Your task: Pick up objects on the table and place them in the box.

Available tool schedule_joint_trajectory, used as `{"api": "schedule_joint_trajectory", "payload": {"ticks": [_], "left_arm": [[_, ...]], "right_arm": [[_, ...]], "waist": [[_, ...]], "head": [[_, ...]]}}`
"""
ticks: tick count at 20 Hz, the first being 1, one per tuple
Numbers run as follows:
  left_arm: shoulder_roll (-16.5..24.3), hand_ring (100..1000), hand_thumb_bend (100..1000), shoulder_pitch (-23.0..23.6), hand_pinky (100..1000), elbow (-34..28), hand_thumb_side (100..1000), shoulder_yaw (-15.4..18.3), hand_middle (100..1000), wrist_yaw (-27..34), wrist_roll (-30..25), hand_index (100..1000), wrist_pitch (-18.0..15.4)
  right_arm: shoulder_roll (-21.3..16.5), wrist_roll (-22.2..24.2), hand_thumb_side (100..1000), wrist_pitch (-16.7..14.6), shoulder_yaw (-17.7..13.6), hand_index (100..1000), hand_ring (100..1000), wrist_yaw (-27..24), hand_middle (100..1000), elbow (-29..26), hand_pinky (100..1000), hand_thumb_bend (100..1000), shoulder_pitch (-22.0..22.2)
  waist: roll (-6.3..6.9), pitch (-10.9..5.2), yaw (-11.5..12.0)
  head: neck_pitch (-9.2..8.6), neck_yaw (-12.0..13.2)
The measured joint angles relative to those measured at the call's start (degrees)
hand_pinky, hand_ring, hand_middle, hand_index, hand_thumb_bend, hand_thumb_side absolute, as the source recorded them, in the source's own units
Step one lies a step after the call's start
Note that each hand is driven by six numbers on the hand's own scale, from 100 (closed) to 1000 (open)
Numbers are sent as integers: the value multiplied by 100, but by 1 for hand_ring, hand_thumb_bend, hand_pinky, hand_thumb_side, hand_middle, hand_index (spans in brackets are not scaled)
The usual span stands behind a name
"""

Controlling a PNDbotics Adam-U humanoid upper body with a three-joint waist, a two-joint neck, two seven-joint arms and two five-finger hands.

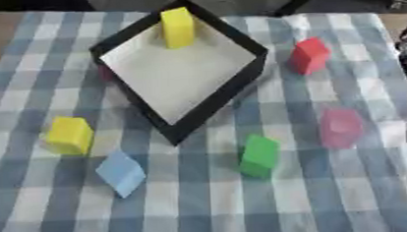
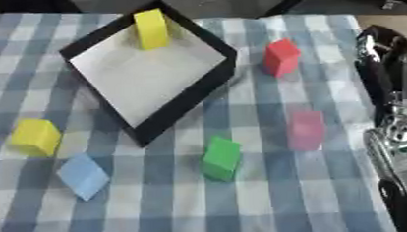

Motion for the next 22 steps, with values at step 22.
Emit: {"api": "schedule_joint_trajectory", "payload": {"ticks": [22], "left_arm": [[76,724,440,119,752,62,696,-3,824,-45,-12,865,14]], "right_arm": [[-980,739,596,593,178,819,827,120,790,322,862,100,-998]], "waist": [[-56,-65,-66]], "head": [[-36,129]]}}
